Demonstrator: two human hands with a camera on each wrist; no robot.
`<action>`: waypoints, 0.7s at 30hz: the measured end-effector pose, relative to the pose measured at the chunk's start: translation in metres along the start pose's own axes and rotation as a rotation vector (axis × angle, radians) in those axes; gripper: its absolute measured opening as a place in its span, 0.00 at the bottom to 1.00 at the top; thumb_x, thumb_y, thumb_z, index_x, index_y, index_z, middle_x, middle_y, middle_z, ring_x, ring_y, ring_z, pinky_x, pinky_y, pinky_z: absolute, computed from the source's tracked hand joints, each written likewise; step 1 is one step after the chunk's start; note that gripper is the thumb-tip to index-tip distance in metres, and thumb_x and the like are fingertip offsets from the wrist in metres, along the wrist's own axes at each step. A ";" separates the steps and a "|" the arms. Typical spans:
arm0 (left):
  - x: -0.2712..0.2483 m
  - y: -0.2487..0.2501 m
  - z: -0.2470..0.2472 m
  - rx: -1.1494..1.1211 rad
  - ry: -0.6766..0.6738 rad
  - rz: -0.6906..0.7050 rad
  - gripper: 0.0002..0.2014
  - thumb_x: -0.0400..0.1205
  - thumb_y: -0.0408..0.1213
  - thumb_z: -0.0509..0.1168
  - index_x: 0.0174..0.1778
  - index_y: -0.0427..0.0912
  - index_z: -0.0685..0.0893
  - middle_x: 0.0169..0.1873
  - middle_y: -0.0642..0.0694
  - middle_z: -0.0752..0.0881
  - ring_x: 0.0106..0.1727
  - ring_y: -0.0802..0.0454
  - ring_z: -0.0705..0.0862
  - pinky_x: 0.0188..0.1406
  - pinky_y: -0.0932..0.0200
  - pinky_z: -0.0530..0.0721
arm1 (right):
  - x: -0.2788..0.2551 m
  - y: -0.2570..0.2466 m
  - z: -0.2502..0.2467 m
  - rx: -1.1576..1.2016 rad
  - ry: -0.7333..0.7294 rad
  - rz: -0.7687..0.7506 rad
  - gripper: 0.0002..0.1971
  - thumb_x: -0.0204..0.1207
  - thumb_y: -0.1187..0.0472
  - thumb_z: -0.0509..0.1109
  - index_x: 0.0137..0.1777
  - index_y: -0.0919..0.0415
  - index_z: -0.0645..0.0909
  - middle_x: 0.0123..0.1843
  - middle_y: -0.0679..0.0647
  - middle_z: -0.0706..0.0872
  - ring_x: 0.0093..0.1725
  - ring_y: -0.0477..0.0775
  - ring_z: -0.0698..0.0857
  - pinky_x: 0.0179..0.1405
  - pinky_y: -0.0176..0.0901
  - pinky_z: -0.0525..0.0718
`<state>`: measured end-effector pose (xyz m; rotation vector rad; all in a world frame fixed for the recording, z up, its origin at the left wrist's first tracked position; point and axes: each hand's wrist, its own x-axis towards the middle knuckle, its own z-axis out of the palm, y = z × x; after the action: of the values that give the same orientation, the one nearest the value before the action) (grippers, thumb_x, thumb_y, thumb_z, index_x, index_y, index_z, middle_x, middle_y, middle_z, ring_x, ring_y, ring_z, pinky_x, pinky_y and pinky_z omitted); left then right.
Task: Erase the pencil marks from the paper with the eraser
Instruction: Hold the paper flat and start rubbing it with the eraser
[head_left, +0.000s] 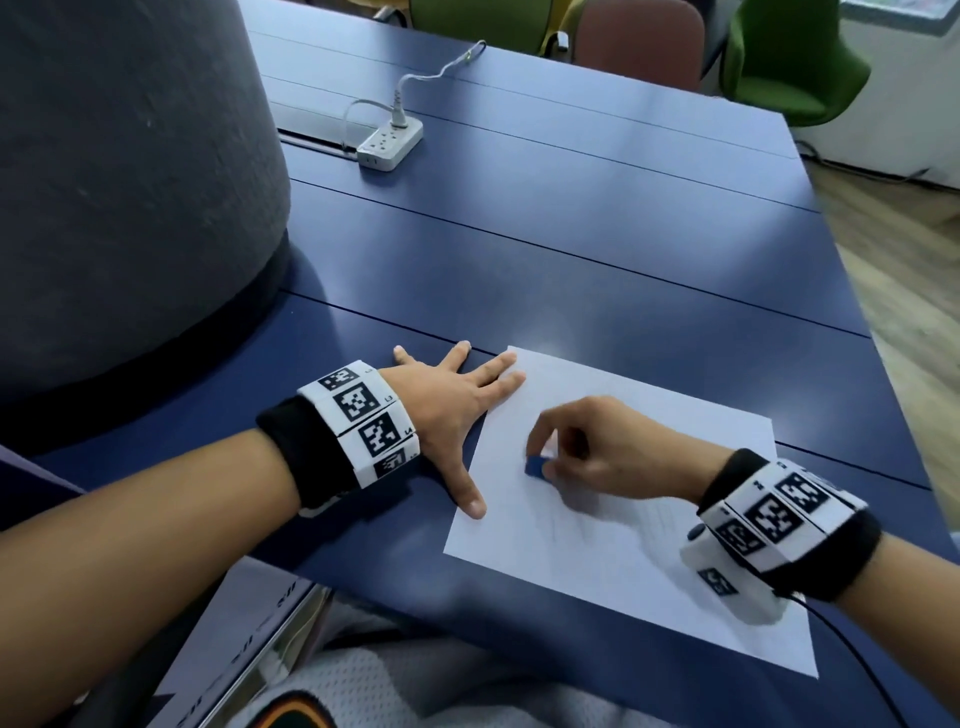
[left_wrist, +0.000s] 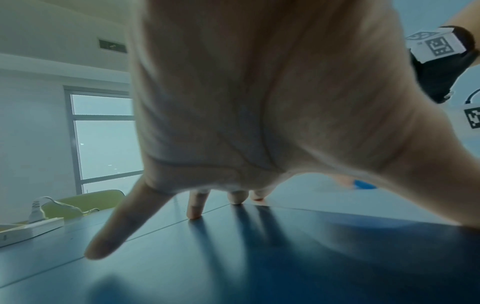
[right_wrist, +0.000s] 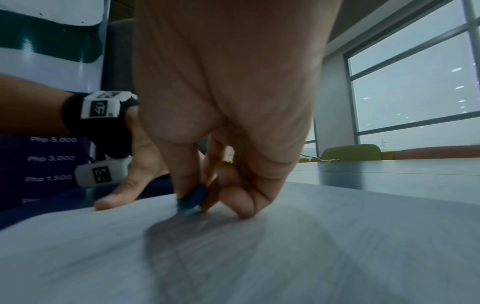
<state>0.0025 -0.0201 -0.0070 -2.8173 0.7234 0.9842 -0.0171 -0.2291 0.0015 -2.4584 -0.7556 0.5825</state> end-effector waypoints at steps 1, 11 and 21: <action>0.001 0.000 -0.001 -0.009 -0.002 -0.003 0.75 0.53 0.74 0.76 0.83 0.59 0.30 0.79 0.66 0.26 0.83 0.40 0.30 0.61 0.08 0.49 | 0.002 0.002 0.000 0.012 0.062 0.012 0.06 0.73 0.64 0.73 0.47 0.53 0.86 0.25 0.44 0.77 0.27 0.40 0.77 0.29 0.26 0.72; 0.003 0.001 -0.002 -0.020 -0.030 -0.012 0.74 0.54 0.73 0.76 0.82 0.59 0.28 0.78 0.68 0.23 0.83 0.41 0.28 0.63 0.09 0.49 | 0.011 -0.001 0.004 0.006 0.067 0.034 0.05 0.74 0.63 0.71 0.49 0.54 0.84 0.27 0.43 0.79 0.27 0.38 0.78 0.29 0.27 0.69; 0.005 -0.003 0.000 -0.016 -0.010 0.011 0.76 0.52 0.75 0.75 0.82 0.56 0.27 0.79 0.67 0.25 0.83 0.40 0.30 0.64 0.10 0.45 | 0.036 0.004 -0.013 -0.031 0.038 0.088 0.05 0.73 0.62 0.73 0.48 0.54 0.86 0.28 0.43 0.80 0.25 0.38 0.77 0.27 0.24 0.72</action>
<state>0.0067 -0.0194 -0.0104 -2.8229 0.7346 1.0092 0.0188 -0.2142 0.0007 -2.5339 -0.6486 0.5590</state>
